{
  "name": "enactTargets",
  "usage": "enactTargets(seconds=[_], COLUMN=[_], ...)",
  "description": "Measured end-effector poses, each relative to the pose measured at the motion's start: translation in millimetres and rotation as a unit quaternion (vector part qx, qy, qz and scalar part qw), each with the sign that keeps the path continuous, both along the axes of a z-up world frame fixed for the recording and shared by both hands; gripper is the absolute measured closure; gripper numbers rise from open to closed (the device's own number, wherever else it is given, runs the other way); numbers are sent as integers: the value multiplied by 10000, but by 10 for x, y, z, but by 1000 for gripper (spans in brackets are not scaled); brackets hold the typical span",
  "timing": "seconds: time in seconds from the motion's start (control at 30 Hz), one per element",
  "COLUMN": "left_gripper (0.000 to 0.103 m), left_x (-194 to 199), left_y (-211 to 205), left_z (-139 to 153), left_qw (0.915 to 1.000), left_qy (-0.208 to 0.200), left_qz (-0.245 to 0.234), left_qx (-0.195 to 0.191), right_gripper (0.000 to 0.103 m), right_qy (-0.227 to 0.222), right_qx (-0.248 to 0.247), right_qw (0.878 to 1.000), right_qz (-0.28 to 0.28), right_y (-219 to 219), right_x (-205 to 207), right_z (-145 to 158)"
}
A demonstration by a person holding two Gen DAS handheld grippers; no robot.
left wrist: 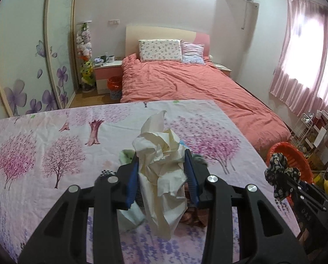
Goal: Collect trash
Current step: 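Carry scrunchie and tissue over the orange basket and open both grippers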
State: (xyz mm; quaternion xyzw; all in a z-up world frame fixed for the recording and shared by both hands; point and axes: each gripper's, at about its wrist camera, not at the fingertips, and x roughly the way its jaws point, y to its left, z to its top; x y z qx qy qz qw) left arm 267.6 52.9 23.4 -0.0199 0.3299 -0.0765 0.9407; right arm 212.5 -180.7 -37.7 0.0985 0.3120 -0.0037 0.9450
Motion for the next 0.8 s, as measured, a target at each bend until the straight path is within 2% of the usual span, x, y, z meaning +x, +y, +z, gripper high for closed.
enactTargets(seconds=[0.4, 0.8], left_gripper=[65, 65], left_x=[-236, -425], left_y=[-423, -1004], left_z=[109, 144], left_qw=[9984, 9916], left_qy=[-112, -139], left_qz=[-551, -1256], left_qx=[-57, -280], right_gripper=[84, 84], right_qy=[-432, -775], right_qx=[-137, -147], right_qw=[9987, 9946], right_qz=[-250, -672], right_y=[-194, -592], right_x=[-228, -452], right_z=[194, 306])
